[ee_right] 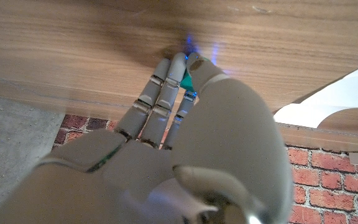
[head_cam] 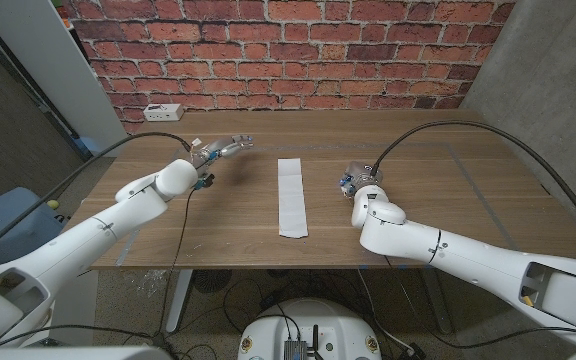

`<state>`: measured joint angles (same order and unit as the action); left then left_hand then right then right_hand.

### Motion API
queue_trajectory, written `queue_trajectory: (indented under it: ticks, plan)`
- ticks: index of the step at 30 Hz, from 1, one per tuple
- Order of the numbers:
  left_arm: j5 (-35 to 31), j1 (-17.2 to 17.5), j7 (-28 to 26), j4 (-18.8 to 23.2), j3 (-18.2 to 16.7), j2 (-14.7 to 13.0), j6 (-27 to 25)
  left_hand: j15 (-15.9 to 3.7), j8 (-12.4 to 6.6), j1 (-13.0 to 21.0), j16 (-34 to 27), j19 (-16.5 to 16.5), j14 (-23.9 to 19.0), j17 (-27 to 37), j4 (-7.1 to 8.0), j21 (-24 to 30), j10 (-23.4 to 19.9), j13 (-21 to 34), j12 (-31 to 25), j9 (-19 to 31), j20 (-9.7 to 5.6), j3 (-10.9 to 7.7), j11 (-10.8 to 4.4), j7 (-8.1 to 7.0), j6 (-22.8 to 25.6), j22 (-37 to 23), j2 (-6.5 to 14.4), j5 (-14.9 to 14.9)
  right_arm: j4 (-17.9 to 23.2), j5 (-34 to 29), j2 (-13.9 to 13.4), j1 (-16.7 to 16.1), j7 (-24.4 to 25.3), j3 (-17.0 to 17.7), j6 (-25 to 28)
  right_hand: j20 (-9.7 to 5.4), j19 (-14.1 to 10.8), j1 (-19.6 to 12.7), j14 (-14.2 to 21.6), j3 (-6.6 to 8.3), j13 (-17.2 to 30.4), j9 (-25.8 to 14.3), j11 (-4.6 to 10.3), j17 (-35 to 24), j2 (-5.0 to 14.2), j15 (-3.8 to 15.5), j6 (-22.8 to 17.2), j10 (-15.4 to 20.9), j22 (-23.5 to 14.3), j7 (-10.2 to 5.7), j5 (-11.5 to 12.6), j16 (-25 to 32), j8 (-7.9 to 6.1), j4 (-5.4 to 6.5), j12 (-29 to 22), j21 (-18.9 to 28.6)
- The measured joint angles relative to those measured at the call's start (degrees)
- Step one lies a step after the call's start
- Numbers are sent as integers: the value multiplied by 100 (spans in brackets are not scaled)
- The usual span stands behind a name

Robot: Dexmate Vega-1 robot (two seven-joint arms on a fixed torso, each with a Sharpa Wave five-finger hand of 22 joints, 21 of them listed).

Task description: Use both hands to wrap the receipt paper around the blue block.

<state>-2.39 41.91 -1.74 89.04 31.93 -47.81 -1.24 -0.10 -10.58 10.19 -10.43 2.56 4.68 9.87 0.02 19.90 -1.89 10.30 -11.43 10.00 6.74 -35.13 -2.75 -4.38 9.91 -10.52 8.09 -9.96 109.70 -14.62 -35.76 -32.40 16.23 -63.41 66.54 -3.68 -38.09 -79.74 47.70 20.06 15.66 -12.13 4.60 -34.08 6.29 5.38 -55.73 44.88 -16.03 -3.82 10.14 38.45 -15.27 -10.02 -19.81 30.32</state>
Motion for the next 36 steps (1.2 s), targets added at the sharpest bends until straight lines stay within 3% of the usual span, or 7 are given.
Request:
queue_trajectory:
  ticks: [7,26,29,32,36]
  plan:
    - [30,51,-27,17,-35,-22,-6,-24,0,-30,0,0,25,0,0,0,0,0,0,0,0,0,0,31,-31,-4,-30,0,-70,-138,20,-189,311,140,-300,0,0,-121,204,-29,136,-28,121,-79,119,-36,-274,121,-115,98,-23,36,-64,65,-141,339]
    - [295,227,-193,-108,-199,-14,153,-64,0,-86,0,-63,-17,-20,-1,-44,0,0,0,0,0,-1,0,30,-30,-13,-86,0,10,-671,110,-559,608,433,-998,1,1,-195,236,-77,216,-54,120,-84,119,-67,-344,120,-168,105,-16,-33,-65,110,-166,535]
    - [417,245,-188,-203,-244,5,292,-112,-3,-104,0,-196,-142,-28,-56,-44,-122,-13,-23,0,-133,44,-70,33,99,-13,-137,0,10,-741,160,-579,572,442,-1090,1,1,-193,246,-77,216,-54,120,-84,120,-77,-344,120,-167,105,-16,-37,-65,110,-185,578]
    - [553,251,-136,-363,-287,47,467,-133,-46,207,0,-414,-341,-28,-281,-16,-308,-18,-45,0,-270,-153,-76,96,349,-14,-15,-39,9,-774,201,-589,545,445,-1128,1,1,-192,268,-77,222,-54,143,-85,122,-99,-344,143,-172,105,-16,-44,-65,110,-185,602]
    - [732,251,-51,-507,-323,77,685,-82,-46,889,0,-581,-451,-27,-572,-16,-412,-18,-45,0,-314,-689,-2,193,505,-13,204,-171,-22,-850,293,-593,438,443,-1222,1,1,-169,277,-81,225,-54,151,-89,144,-108,-375,151,-195,136,-16,-54,-65,106,-185,677]
